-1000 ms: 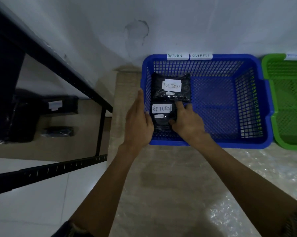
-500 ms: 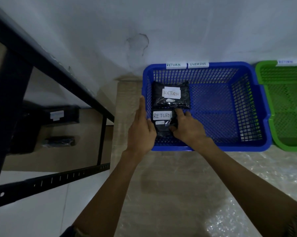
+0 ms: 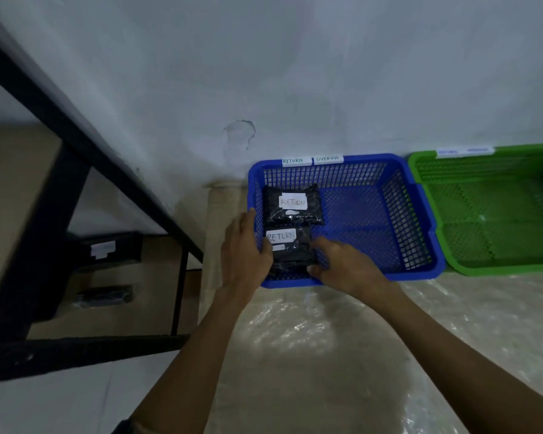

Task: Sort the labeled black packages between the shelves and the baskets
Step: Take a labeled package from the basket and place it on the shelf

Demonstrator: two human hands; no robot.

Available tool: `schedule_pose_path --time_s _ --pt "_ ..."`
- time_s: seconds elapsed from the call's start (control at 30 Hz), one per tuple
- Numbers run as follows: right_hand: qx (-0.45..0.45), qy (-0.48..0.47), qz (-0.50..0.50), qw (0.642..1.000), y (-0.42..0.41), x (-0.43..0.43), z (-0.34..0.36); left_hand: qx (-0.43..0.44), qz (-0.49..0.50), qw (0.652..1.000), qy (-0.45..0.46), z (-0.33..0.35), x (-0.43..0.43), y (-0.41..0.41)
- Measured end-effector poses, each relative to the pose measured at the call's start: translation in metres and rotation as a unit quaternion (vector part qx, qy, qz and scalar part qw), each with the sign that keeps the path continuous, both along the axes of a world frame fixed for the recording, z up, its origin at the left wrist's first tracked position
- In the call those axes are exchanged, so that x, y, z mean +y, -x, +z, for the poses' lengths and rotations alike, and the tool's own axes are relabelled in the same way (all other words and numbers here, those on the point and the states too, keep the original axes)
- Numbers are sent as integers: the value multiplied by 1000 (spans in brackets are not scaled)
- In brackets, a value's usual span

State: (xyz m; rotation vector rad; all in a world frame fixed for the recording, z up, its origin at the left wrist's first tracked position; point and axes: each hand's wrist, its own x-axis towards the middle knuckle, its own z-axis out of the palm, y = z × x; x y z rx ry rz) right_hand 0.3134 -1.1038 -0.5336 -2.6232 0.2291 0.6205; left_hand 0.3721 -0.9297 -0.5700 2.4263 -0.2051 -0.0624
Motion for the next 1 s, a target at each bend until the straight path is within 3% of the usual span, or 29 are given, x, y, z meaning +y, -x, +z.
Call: schedule_pose_path --time_s 0.17,0.37,1.0 --pt "-48 10 16 999 28 4 35 -67 -61 995 37 38 7 23" --pt "-64 7 48 997 82 8 70 32 -70 994 84 75 29 73" --pt "-237 -27 86 967 306 105 208 -79 -100 987 95 245 148 323"
